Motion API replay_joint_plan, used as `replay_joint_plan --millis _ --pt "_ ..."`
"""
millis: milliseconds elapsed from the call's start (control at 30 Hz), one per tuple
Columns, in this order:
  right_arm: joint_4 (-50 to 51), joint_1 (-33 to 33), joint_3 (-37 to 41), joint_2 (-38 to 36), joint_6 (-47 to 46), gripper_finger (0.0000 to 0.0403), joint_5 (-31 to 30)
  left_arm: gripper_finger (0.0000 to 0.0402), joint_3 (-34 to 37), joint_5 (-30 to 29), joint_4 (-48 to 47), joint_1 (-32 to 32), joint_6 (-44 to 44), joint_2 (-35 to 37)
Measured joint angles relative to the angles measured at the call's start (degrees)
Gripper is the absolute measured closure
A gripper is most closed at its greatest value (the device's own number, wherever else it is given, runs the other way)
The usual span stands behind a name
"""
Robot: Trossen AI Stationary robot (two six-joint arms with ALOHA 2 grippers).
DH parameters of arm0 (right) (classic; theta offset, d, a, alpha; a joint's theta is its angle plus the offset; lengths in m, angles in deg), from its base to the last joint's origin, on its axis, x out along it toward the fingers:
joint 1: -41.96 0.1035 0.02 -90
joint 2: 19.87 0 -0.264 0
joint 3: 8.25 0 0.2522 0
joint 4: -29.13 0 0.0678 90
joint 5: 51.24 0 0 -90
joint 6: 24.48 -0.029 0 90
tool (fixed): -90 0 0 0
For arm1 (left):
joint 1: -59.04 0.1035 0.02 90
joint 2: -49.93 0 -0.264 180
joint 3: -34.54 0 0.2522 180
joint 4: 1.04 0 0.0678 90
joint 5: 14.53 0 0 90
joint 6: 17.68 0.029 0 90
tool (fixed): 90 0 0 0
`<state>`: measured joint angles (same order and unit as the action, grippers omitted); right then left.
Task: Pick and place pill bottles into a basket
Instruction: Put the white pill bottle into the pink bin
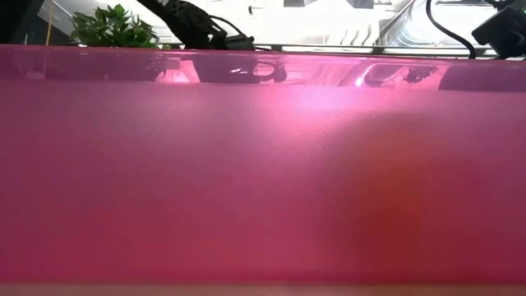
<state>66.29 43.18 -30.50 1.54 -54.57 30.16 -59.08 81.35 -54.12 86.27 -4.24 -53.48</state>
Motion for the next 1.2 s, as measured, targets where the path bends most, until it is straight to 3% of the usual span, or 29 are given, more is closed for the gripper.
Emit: replay_joint_plan --millis 300,467,1200 --pt "0.13 0.02 0.00 -0.02 0.02 0.0139 0.00 0.0082 -0.05 -0.15 2.06 0.12 0.13 -0.35" --pt "0.33 0.02 0.00 -0.02 0.02 0.0139 0.02 0.0082 -0.13 2.61 1.92 0.11 -0.18 -1.70" --pt "1.06 0.01 0.00 0.00 -0.13 0.0139 0.00 0.0082 -0.07 2.07 3.89 0.12 -0.10 -5.60"
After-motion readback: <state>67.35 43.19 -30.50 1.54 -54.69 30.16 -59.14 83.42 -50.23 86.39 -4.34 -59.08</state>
